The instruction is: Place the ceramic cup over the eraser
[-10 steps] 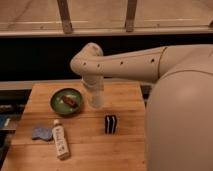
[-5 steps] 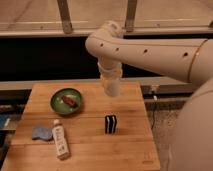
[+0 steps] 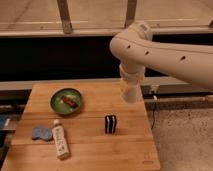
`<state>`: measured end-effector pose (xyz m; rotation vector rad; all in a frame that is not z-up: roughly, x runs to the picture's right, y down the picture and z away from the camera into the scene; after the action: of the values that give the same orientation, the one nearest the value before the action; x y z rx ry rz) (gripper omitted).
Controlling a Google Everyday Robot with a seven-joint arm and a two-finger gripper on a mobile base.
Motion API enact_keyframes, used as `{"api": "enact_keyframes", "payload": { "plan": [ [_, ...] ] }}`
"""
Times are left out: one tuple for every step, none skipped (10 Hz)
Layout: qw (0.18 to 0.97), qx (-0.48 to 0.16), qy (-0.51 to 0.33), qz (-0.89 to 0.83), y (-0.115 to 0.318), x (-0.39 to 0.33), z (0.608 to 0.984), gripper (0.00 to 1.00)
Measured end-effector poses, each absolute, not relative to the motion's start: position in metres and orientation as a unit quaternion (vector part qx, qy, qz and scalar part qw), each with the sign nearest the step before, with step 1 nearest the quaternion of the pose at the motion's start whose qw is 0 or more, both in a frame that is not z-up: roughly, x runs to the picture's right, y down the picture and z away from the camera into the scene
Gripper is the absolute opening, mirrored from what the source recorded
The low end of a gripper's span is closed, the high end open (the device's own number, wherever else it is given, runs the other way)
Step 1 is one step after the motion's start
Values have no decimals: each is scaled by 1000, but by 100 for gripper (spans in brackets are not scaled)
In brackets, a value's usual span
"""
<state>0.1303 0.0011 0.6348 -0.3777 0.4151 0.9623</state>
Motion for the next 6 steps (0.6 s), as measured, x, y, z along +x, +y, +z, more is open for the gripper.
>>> {"api": "enact_keyframes", "payload": {
  "plan": [
    [847,-188,198,456,17,130,636,0],
    [847,-195,196,453,29,126,637,0],
    [850,-205,190,446,43,116,640,0],
    [852,-210,187,442,50,112,640,0],
    [854,-215,185,436,58,108,639,0],
    [858,-217,179,430,63,101,637,0]
  ]
}}
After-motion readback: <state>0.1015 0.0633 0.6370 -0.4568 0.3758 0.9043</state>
